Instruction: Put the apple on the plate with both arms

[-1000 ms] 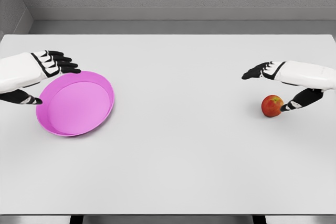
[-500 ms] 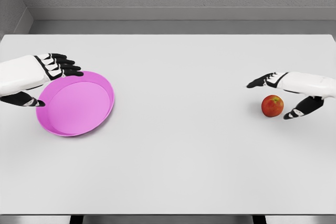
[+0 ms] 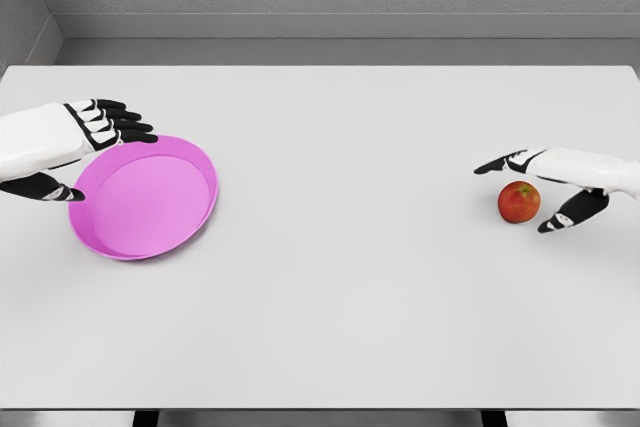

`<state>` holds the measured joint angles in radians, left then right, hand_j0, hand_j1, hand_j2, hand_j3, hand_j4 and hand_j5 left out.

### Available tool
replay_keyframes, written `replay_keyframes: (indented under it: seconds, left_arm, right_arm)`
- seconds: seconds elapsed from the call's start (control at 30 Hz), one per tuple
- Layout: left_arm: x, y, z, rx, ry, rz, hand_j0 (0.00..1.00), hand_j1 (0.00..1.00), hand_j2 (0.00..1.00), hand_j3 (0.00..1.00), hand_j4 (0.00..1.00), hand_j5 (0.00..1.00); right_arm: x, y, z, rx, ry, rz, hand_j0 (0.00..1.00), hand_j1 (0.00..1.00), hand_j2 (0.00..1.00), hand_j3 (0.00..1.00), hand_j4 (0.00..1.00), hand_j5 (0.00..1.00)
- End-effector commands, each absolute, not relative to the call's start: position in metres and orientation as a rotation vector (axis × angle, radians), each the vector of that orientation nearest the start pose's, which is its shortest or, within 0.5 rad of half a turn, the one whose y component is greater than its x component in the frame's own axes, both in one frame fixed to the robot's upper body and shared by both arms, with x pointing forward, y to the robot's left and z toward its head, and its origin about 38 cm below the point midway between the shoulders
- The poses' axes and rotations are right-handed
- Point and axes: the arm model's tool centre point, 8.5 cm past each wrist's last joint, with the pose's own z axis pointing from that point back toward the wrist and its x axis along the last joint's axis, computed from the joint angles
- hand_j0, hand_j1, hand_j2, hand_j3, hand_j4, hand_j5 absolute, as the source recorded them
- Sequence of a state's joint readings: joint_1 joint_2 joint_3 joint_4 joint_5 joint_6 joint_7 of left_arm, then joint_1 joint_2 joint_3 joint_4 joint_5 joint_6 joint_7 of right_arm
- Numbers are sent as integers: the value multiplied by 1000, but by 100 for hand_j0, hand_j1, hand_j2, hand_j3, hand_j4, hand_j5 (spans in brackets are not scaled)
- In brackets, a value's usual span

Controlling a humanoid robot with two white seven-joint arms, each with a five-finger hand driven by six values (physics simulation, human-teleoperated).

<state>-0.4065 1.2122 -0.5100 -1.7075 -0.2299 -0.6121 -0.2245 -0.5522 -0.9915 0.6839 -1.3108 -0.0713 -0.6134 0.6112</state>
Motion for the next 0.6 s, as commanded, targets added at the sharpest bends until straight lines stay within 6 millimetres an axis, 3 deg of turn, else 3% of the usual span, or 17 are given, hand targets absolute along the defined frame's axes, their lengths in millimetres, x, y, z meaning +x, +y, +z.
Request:
replay_keyframes:
  seconds: [0.0,0.23,0.57]
  left_arm:
    - [360,364,271,479,-1575,-1995,100,100,100,100,100,100]
    - [361,363,270,475,-1582,-1993,100,100,100,100,100,100]
    - [361,363,270,478,-1580,-1993,100,100,100,100,100,100]
  right_arm:
    - [406,-390,179,-78,-1305,1748,98,98,98,98,98,98]
    - [409,-388,183,-84,-1315,1750,100,100,100,100,100,100]
    - [415,-390,166,-87,-1280,1734,100,100,100,100,100,100]
